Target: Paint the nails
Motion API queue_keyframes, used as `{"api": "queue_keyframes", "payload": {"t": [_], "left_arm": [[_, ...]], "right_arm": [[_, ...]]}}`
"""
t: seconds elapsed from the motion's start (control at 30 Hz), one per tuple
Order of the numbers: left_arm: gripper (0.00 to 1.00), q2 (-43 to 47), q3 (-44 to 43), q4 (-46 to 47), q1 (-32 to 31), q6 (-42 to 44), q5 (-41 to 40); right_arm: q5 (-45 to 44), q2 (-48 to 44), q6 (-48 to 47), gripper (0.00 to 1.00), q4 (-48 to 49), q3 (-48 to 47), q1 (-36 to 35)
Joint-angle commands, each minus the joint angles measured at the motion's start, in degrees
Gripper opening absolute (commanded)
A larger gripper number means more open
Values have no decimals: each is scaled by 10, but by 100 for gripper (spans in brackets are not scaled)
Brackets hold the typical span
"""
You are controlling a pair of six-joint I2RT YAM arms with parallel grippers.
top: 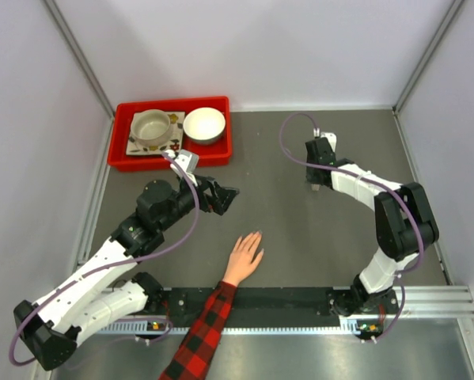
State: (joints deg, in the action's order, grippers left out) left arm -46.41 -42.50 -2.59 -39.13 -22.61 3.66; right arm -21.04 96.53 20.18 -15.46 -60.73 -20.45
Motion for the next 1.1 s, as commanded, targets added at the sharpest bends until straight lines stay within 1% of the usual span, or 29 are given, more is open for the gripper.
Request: {"api": "queue_keyframes", "payload": {"t": [0.0, 0.03, 0.1, 0.13, 0.27, 0.3, 0.37, 0.4, 0.47, 0.5, 0.53, 0.6, 0.63, 0.7, 0.73, 0.77, 0.83, 0.9, 0.97, 1.03, 1.07], "left_arm": [[98, 1, 5, 35, 0, -5, 9], [98, 0, 4, 35, 0, -6, 10], [98, -2, 1, 35, 0, -6, 12], [98, -3, 1, 35, 0, -7, 13], [98, -6, -4, 36, 0, -7, 11], [98, -7, -5, 37, 0, -8, 9], [98, -10, -6, 42, 0, -8, 7], [99, -14, -6, 43, 0, -8, 4], [98, -20, -12, 46, 0, -9, 0], [98, -25, -15, 47, 0, -10, -1], [98, -29, -17, 48, 0, -11, 1], [98, -33, -19, 55, 0, -16, 0], [98, -34, -18, 58, 0, -17, -3], [98, -33, -12, 70, 0, -22, -8], [98, -34, -9, 73, 0, -23, -16], [98, -33, -5, 79, 0, -30, -20], [98, -32, 1, 89, 0, -35, -26], [98, -32, 8, 98, 0, -45, -31], [98, -32, 12, 102, 0, -56, -31], [98, -29, 16, 109, 0, -61, -31], [98, -28, 17, 109, 0, -64, -28]], "right_arm": [[8, -29, -2, 45, 1, -8, 5], [13, -31, -3, 50, -11, -11, 4], [15, -42, -2, 55, -25, -23, 5], [21, -49, -2, 60, -39, -27, 4], [37, -93, -4, 74, -82, -40, 5], [45, -124, -5, 82, -91, -43, 5], [54, -162, -6, 89, -117, -41, 4], [65, -203, -6, 94, -124, -34, 4], [73, -255, -8, 99, -143, -26, 4], [81, -277, -11, 99, -166, -18, 4], [84, -322, -11, 99, -178, -16, 4], [100, -366, -13, 99, -217, -11, 4], [107, -403, -15, 99, -227, -10, 4], [126, -447, -16, 99, -251, 3, 4], [135, -491, -17, 99, -257, 7, 4], [140, -511, -11, 99, -260, 16, 5], [162, -562, -1, 99, -262, 26, 4], [171, -589, 20, 99, -258, 48, 4], [173, -621, 29, 99, -225, 90, 4], [161, -638, 33, 99, -199, 114, 4], [170, -656, 31, 99, -195, 125, 4]]}}
